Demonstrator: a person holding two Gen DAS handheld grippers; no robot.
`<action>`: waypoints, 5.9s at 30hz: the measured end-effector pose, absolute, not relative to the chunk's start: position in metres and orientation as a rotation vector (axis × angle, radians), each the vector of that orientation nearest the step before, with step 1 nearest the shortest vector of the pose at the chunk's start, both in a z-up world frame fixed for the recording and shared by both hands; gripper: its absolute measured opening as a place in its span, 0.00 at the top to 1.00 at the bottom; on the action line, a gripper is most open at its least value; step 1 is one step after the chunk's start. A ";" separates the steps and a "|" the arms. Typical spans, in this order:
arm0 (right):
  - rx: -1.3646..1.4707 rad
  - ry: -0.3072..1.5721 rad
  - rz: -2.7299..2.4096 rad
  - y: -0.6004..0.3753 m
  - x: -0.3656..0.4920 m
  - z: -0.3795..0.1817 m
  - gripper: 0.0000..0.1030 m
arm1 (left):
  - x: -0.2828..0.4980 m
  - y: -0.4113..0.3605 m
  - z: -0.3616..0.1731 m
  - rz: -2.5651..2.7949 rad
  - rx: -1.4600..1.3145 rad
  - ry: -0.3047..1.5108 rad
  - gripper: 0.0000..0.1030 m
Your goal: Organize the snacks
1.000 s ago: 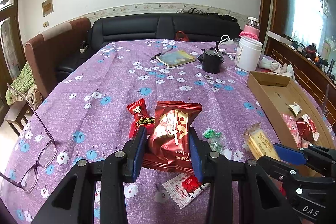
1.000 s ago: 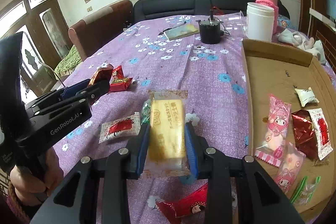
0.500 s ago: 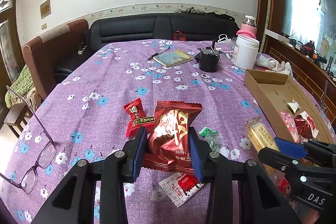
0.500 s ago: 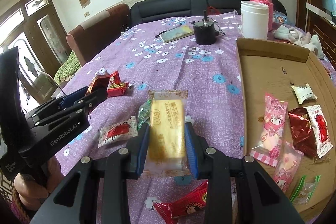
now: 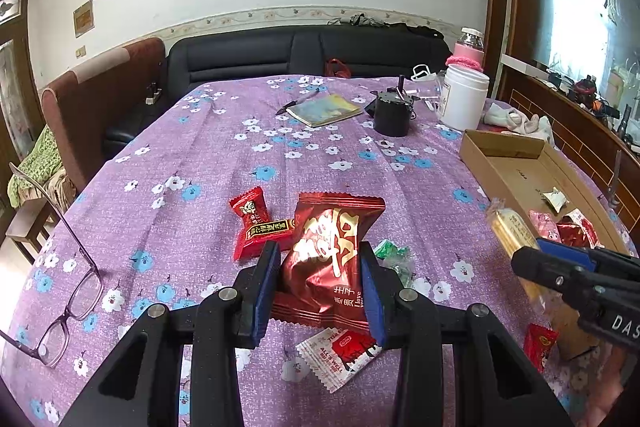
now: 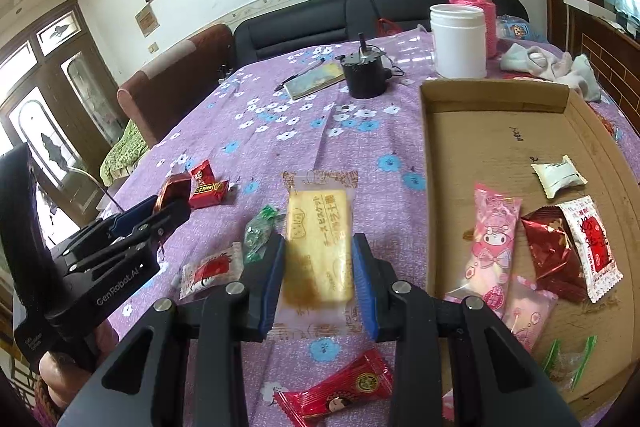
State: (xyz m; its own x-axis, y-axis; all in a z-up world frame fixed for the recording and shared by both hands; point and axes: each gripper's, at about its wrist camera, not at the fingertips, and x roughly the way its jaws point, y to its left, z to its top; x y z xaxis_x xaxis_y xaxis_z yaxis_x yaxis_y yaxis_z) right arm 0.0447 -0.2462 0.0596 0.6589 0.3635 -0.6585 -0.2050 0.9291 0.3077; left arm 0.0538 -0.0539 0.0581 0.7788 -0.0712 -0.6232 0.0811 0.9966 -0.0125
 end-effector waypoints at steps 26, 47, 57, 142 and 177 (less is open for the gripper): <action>0.407 0.757 0.176 -0.334 0.063 0.068 0.69 | 0.044 -0.105 0.071 -0.223 0.007 0.744 0.60; 0.517 0.828 -0.057 -0.417 0.072 0.047 0.69 | 0.028 -0.267 0.057 -0.517 0.095 0.814 0.61; 0.471 0.840 -0.079 -0.409 0.075 0.044 0.68 | 0.026 -0.268 0.044 -0.530 0.116 0.809 0.61; 0.320 0.981 0.413 -0.207 0.072 0.053 0.61 | 0.058 -0.020 0.047 -0.007 -0.049 0.750 0.70; 0.161 0.765 0.372 -0.222 0.043 0.058 0.80 | 0.038 -0.054 0.057 -0.080 0.089 0.627 0.70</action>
State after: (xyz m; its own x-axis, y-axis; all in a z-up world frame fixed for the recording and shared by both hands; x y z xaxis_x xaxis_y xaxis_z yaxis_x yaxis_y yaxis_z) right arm 0.0434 -0.2218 0.0576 0.6598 0.3854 -0.6450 -0.2695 0.9227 0.2756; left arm 0.0383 -0.0540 0.0567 0.8066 -0.0475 -0.5891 0.1017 0.9931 0.0591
